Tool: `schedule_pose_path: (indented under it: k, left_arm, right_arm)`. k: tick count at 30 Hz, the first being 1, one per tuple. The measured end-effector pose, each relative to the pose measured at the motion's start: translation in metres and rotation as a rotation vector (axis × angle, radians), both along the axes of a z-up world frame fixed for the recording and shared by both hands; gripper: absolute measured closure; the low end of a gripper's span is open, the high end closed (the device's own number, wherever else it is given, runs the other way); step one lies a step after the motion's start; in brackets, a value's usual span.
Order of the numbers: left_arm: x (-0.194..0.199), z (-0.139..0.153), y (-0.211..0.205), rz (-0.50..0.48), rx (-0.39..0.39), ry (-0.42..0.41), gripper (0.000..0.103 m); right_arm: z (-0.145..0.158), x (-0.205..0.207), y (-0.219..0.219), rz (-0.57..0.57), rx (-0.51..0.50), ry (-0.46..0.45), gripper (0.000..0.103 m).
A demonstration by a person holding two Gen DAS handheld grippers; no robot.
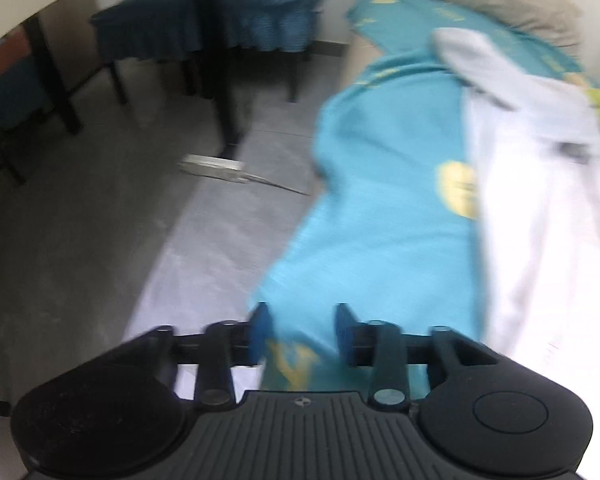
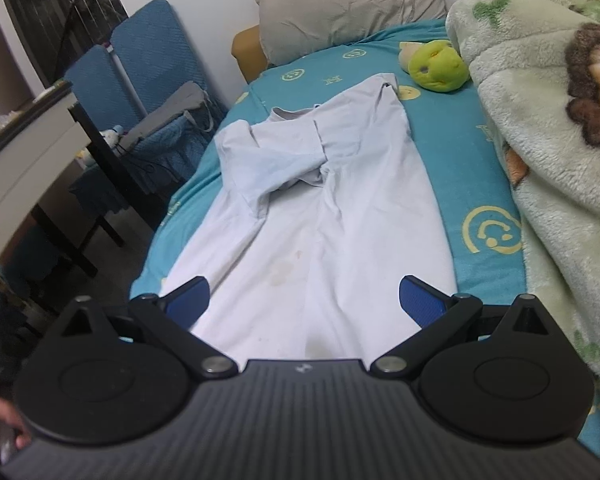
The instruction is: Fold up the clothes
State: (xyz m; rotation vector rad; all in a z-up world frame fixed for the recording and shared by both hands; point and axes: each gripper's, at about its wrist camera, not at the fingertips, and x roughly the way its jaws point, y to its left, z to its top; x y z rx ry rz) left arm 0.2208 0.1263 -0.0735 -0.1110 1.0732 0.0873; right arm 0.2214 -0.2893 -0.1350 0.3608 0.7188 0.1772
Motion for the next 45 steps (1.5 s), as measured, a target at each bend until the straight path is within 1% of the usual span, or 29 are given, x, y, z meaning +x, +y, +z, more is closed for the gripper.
schedule_pose_path:
  k: [2, 3, 4, 8, 12, 14, 16, 19, 20, 22, 23, 24, 25, 26, 28, 29, 31, 32, 33, 34, 35, 36, 37, 38, 40, 43, 45]
  left_arm:
    - [-0.014, 0.005, -0.004, -0.024, -0.1, 0.051, 0.052]
    - [-0.021, 0.004, -0.006, -0.037, -0.16, 0.088, 0.052]
    - [-0.026, 0.005, -0.008, -0.044, -0.179, 0.109, 0.052]
    - [-0.043, 0.01, -0.02, -0.072, -0.182, 0.164, 0.052]
    - [-0.05, 0.009, -0.033, -0.165, -0.168, 0.228, 0.055]
    - [-0.057, 0.008, -0.038, -0.208, -0.144, 0.255, 0.058]
    - [-0.066, 0.01, -0.041, -0.249, -0.136, 0.254, 0.058]
    - [-0.078, 0.017, -0.045, -0.275, -0.131, 0.216, 0.07]
    - [-0.08, 0.018, -0.046, -0.279, -0.13, 0.211, 0.072]
    - [-0.084, 0.018, -0.049, -0.297, -0.121, 0.209, 0.074]
    - [-0.085, 0.018, -0.052, -0.307, -0.117, 0.207, 0.076]
    - [-0.087, 0.018, -0.054, -0.318, -0.112, 0.206, 0.077]
    - [-0.089, 0.018, -0.055, -0.325, -0.1, 0.199, 0.085]
    - [-0.091, 0.019, -0.057, -0.331, -0.085, 0.191, 0.099]
    - [-0.09, 0.016, -0.054, -0.338, -0.068, 0.159, 0.101]
    - [-0.092, 0.02, -0.055, -0.347, -0.06, 0.129, 0.101]
    - [-0.099, 0.031, -0.059, -0.368, -0.042, 0.058, 0.101]
    - [-0.102, 0.036, -0.06, -0.379, -0.033, 0.023, 0.101]
    - [-0.107, 0.043, -0.063, -0.397, -0.02, -0.015, 0.101]
    - [-0.112, 0.051, -0.067, -0.418, -0.006, -0.053, 0.101]
    - [-0.118, 0.057, -0.072, -0.449, 0.005, -0.085, 0.102]
    - [-0.124, 0.063, -0.078, -0.484, 0.013, -0.115, 0.102]
    - [-0.128, 0.064, -0.085, -0.51, 0.01, -0.125, 0.102]
    - [-0.13, 0.063, -0.091, -0.532, 0.003, -0.126, 0.102]
    - [-0.135, 0.06, -0.104, -0.577, -0.012, -0.129, 0.102]
    - [-0.142, 0.057, -0.124, -0.644, -0.034, -0.133, 0.102]
    - [-0.147, 0.054, -0.138, -0.689, -0.049, -0.136, 0.102]
  right_arm:
    - [0.001, 0.001, 0.0, 0.005, 0.019, -0.003, 0.0]
    - [0.001, 0.0, 0.0, 0.007, 0.024, -0.004, 0.0]
    - [0.002, 0.0, 0.0, 0.008, 0.029, -0.005, 0.0]
    - [0.002, 0.0, 0.0, 0.012, 0.044, -0.002, 0.0]
    - [0.001, -0.003, -0.001, 0.019, 0.053, 0.011, 0.0]
    - [-0.003, -0.005, -0.003, 0.026, 0.088, 0.025, 0.0]
    - [-0.006, -0.006, -0.004, 0.037, 0.126, 0.032, 0.001]
    - [-0.011, 0.001, 0.003, 0.072, 0.213, 0.047, 0.004]
    - [-0.013, 0.004, 0.006, 0.086, 0.245, 0.055, 0.005]
    - [-0.021, 0.019, 0.018, 0.115, 0.3, 0.084, 0.013]
    - [-0.026, 0.028, 0.026, 0.133, 0.318, 0.094, 0.023]
    - [-0.031, 0.038, 0.035, 0.146, 0.326, 0.107, 0.025]
    - [-0.037, 0.047, 0.044, 0.156, 0.331, 0.116, 0.025]
    - [-0.043, 0.056, 0.052, 0.165, 0.336, 0.123, 0.025]
    - [-0.059, 0.074, 0.067, 0.184, 0.344, 0.151, 0.025]
    - [-0.068, 0.082, 0.075, 0.196, 0.348, 0.174, 0.025]
    - [-0.082, 0.094, 0.091, 0.229, 0.341, 0.206, 0.028]
    - [-0.086, 0.096, 0.097, 0.252, 0.34, 0.208, 0.031]
    - [-0.089, 0.099, 0.103, 0.274, 0.339, 0.209, 0.037]
    - [-0.093, 0.102, 0.109, 0.297, 0.337, 0.21, 0.041]
    - [-0.094, 0.102, 0.113, 0.316, 0.331, 0.206, 0.055]
    - [-0.094, 0.102, 0.117, 0.336, 0.324, 0.201, 0.081]
    - [-0.092, 0.101, 0.119, 0.343, 0.296, 0.201, 0.092]
    - [-0.087, 0.1, 0.117, 0.34, 0.286, 0.194, 0.095]
    - [-0.076, 0.096, 0.114, 0.335, 0.266, 0.181, 0.096]
    - [-0.05, 0.087, 0.097, 0.304, 0.281, 0.127, 0.097]
    - [-0.04, 0.082, 0.087, 0.285, 0.249, 0.106, 0.097]
